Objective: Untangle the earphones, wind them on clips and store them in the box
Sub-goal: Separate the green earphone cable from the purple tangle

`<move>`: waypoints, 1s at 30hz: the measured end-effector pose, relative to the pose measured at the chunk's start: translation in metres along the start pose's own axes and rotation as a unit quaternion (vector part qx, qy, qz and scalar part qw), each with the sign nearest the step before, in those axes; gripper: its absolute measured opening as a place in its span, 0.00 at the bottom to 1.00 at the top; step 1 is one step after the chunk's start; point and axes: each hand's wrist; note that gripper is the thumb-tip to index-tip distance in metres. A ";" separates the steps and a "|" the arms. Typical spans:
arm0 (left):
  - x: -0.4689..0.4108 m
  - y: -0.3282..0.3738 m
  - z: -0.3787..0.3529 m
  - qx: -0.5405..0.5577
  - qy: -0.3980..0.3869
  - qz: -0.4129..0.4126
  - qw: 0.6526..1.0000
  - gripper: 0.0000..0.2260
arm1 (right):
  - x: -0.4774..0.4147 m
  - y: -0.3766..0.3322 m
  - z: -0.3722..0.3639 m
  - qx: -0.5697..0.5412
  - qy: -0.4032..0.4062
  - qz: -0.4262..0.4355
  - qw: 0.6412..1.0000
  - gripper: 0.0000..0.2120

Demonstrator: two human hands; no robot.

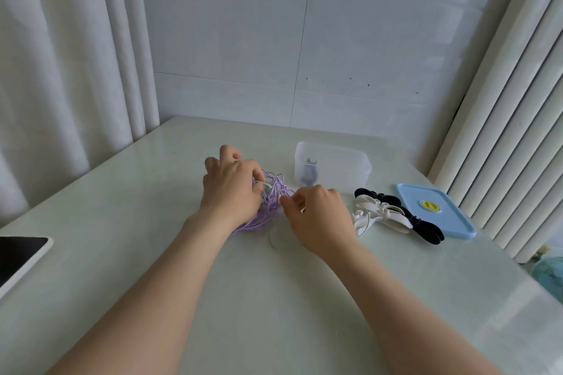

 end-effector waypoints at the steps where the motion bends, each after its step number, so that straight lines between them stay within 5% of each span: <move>1: -0.002 -0.002 -0.001 0.014 0.012 -0.006 1.000 0.03 | -0.001 0.000 0.001 -0.006 -0.002 -0.010 1.000 0.14; 3: -0.004 -0.003 -0.003 0.043 0.031 -0.014 0.998 0.03 | -0.001 0.000 0.002 -0.020 -0.010 -0.009 1.000 0.07; 9: -0.006 0.006 0.001 0.185 0.078 -0.041 0.979 0.03 | -0.004 0.008 0.005 -0.016 -0.015 -0.038 0.999 0.09; 17: -0.017 0.002 0.002 0.410 0.182 0.124 0.885 0.06 | -0.005 0.023 0.021 -0.134 0.076 -0.122 0.981 0.11; 19: -0.021 -0.003 0.002 0.427 0.197 0.158 0.868 0.07 | -0.005 0.023 0.028 -0.245 0.090 -0.139 0.955 0.08; 22: -0.022 -0.008 0.002 0.448 0.216 0.187 0.847 0.06 | -0.007 0.022 0.036 -0.470 0.091 -0.164 0.863 0.07; 27: -0.015 -0.006 0.001 0.468 0.218 0.206 0.831 0.07 | -0.007 0.020 0.048 -0.633 0.105 -0.209 0.738 0.09; 30: -0.014 -0.003 -0.003 0.502 0.220 0.220 0.807 0.07 | -0.005 0.026 0.051 -0.601 0.111 -0.262 0.747 0.11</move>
Point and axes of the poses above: each hand's wrist, its own x-axis away from the middle knuckle, its own z-axis out of the back of the hand, y = z × x, and after that the axes turned 15 degrees about x, right-handed
